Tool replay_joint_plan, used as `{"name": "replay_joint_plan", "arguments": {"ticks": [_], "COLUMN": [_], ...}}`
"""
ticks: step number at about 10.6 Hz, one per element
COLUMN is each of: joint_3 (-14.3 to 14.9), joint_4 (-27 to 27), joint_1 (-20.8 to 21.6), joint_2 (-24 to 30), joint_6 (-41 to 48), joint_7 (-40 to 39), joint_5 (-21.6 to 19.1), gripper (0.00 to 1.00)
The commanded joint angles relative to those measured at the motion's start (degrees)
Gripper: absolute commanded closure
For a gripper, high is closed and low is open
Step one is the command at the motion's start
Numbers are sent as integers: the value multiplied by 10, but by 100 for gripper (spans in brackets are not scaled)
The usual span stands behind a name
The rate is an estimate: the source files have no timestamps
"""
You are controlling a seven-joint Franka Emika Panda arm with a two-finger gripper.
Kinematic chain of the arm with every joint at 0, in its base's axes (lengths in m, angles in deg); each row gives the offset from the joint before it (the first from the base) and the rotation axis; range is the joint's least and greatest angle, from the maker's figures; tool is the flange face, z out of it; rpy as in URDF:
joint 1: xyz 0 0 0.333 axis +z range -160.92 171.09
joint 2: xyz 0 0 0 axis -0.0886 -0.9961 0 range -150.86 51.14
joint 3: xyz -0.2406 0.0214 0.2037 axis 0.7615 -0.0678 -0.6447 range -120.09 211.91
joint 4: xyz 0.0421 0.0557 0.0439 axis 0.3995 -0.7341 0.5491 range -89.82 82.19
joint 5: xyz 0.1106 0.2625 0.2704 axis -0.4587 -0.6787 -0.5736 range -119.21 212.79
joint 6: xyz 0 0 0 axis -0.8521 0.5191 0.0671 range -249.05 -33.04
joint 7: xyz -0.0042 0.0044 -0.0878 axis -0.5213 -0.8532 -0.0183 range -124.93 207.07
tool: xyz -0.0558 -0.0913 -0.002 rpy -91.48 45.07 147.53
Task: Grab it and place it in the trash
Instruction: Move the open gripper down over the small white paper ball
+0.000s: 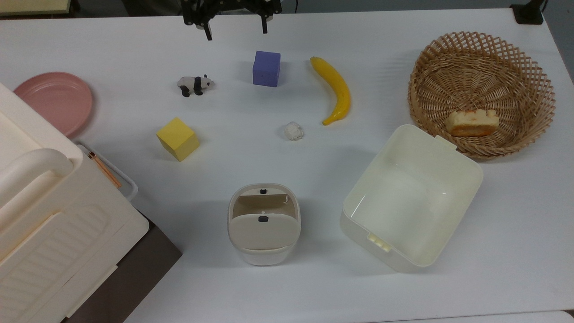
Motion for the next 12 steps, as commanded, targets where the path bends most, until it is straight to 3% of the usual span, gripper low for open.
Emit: {"name": "replay_joint_plan", "arguments": {"ticks": [1,6,9,12], "joint_3": [6,5,6,6], "joint_4": [-31,-115,-184,-192], "joint_1": [14,29,81,113], "joint_2": [4,-25,-44,-93], "joint_6": [0,-43,-162,-226], "joint_7": [-45,-55,26,95], "joint_5": [8,33,50,57], "gripper": [0,0,1,8]}}
